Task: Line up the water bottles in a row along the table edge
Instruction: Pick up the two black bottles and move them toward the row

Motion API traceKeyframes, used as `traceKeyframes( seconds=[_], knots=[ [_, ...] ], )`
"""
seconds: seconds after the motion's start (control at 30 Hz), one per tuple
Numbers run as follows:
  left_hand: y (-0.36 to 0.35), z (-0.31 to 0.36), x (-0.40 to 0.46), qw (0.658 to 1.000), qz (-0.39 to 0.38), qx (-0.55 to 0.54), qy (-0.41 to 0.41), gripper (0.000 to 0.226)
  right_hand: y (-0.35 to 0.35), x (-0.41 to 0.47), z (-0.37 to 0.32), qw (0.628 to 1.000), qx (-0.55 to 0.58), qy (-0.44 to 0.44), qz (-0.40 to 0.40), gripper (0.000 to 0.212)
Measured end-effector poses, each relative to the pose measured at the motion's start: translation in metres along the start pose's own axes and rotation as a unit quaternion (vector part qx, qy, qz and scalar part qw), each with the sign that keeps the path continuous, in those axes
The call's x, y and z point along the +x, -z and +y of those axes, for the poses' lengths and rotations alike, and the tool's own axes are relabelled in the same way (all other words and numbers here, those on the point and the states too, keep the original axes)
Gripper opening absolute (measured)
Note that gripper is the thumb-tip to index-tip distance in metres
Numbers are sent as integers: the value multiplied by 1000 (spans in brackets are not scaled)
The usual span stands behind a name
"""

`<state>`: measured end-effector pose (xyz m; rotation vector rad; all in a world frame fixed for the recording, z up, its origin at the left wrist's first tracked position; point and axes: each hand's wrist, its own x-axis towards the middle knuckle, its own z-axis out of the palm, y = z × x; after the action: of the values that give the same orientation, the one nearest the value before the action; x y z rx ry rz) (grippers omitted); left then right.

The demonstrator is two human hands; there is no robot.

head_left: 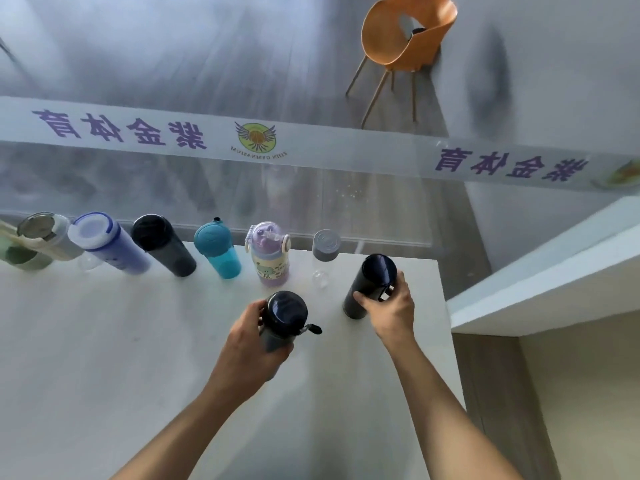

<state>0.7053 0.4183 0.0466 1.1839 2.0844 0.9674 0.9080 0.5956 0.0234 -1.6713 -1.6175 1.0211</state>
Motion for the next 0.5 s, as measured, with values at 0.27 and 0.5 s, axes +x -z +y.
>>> traceKeyframes(
  seconds=[0.27, 0.5],
  knots=[
    [-13, 10, -5, 999, 33, 22, 24, 69, -5, 56, -2, 999, 11, 18, -37, 73],
    [-22, 18, -2, 999, 40, 10, 28, 68, 7, 65, 5, 999, -13, 15, -25, 71]
  ],
)
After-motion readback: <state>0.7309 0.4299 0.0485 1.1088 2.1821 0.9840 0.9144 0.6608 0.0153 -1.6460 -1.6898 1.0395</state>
